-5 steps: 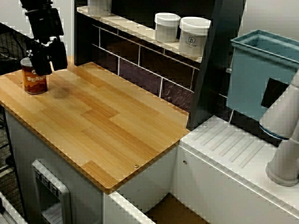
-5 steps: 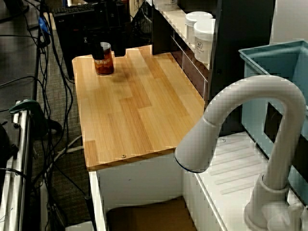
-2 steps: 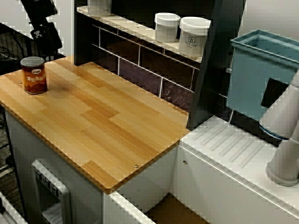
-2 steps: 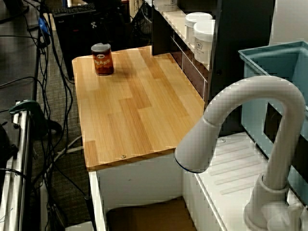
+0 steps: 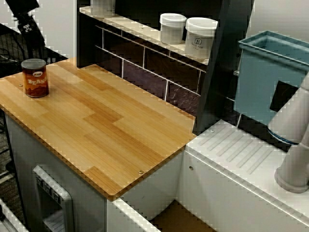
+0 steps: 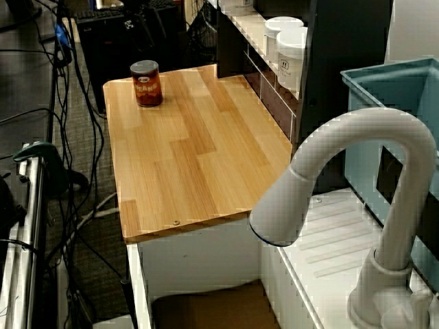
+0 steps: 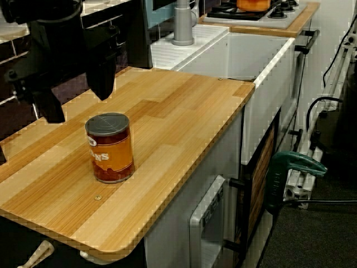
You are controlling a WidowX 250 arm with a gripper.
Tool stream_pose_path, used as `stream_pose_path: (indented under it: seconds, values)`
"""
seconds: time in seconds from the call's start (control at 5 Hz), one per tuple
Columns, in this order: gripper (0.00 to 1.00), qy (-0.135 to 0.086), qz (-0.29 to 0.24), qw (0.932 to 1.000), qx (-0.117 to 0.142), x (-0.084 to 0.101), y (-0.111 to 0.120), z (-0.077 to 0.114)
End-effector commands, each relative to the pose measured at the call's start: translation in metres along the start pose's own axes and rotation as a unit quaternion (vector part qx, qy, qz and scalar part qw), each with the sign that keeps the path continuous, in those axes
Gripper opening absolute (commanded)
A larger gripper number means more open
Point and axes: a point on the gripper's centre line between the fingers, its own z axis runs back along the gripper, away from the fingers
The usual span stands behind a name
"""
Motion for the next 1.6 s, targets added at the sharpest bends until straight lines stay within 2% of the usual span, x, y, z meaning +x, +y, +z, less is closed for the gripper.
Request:
stream_pose_path:
  seconds: [0.0,0.2,0.4,0.6,0.8,1.0,1.2,1.4]
  values:
    - [1.0,-0.032,0.069,0.9945,0.073,-0.023,0.031,0.049]
    - [1.0,-0.022,0.096,0.9913,0.087,-0.035,0.045,0.043]
    - [1.0,-0.003,0.101,0.9885,0.112,-0.042,0.053,0.027]
    - [1.0,0.02,0.077,0.9881,0.132,-0.043,0.051,0.009]
    - [1.0,0.034,0.046,0.9891,0.135,-0.043,0.047,0.0]
    - [1.0,0.051,0.01,0.9893,0.136,-0.042,0.043,-0.007]
    - [1.0,0.053,-0.003,0.9928,0.107,-0.039,0.035,-0.013]
    - [1.0,0.049,-0.014,0.9946,0.09,-0.031,0.021,-0.016]
